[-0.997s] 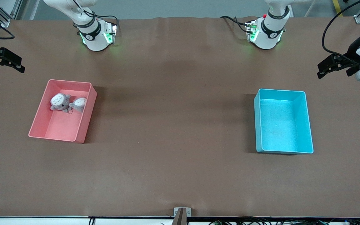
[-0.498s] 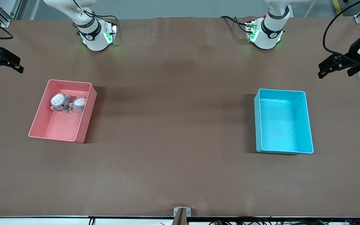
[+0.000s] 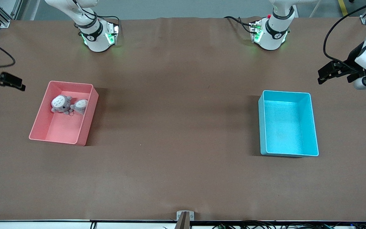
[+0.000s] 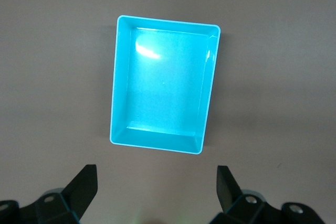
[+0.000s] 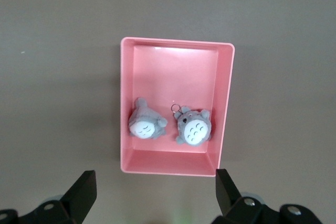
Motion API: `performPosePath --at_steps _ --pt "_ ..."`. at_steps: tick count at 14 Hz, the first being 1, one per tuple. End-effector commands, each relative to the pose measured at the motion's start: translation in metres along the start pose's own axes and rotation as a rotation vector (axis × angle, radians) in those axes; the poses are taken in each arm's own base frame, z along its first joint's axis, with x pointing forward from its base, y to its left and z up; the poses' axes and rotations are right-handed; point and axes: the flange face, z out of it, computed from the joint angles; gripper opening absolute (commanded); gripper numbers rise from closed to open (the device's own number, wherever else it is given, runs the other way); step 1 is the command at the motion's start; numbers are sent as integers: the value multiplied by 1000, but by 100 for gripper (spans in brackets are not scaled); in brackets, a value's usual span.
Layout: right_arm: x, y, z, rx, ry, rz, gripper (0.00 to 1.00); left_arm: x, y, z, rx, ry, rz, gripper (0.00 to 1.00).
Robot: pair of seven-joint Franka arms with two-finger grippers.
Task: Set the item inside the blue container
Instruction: 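Move the right gripper over the pink box toward the plush toys, then lower the right gripper and grasp one grey Totoro plush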
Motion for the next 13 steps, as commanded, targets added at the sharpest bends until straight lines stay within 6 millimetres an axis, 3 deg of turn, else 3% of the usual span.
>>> performPosePath --at_steps 1,4,7,13 --pt "17 26 40 30 -58 44 100 5 0 0 -7 -12 17 100" --pt "11 40 108 45 -84 102 100 6 1 2 -13 -16 6 100" --pt "-4 36 159 27 -71 157 100 7 0 2 -8 -15 -2 100" --pt "-44 26 226 -70 -79 222 100 0 -13 -7 -5 -17 -19 100"
